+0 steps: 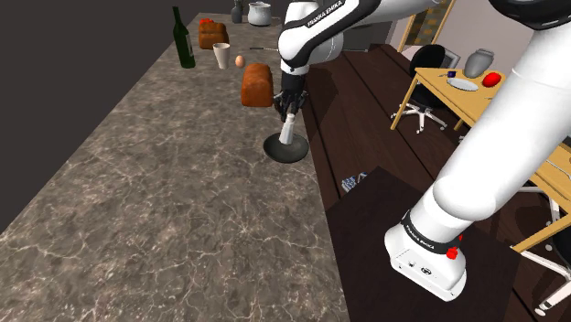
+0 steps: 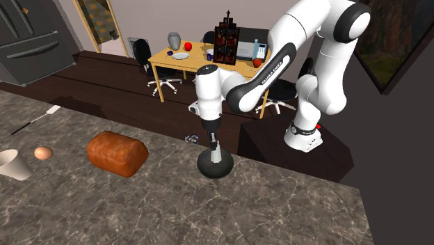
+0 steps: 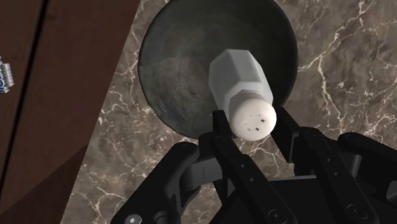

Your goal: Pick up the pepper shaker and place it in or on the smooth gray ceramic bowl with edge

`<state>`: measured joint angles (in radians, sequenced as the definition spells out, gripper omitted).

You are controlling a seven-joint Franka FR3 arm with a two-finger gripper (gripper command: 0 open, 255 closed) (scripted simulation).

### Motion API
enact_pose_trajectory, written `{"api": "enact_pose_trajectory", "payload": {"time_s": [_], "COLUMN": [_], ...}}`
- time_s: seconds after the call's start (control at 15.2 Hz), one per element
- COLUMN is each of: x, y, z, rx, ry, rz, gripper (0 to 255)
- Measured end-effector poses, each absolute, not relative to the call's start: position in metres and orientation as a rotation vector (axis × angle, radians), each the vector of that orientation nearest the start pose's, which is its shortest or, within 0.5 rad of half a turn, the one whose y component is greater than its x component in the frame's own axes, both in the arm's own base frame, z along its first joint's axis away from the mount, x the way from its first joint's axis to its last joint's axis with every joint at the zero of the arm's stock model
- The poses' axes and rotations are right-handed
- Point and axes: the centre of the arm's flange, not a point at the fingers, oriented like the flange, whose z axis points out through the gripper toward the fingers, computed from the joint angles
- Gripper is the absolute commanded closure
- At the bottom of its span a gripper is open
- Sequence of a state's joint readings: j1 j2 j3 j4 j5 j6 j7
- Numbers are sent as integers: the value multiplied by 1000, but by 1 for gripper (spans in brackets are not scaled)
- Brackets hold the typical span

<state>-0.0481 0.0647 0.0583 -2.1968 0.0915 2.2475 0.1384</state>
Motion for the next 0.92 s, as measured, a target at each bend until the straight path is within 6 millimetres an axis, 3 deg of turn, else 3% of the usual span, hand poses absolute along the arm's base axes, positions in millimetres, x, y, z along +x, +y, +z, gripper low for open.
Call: {"api": "enact_pose_trajectory", "payload": {"time_s": [0.33,0.73,0.79,0.92], "x": [538,538,538,538], "y": [7,9,9,9], "z": [328,325,325,326], "rx": [-3055,-3055,-3055,-3055], "ry": [285,285,285,285], "rz": [30,29,29,29], "gripper": [255,255,0,0]}}
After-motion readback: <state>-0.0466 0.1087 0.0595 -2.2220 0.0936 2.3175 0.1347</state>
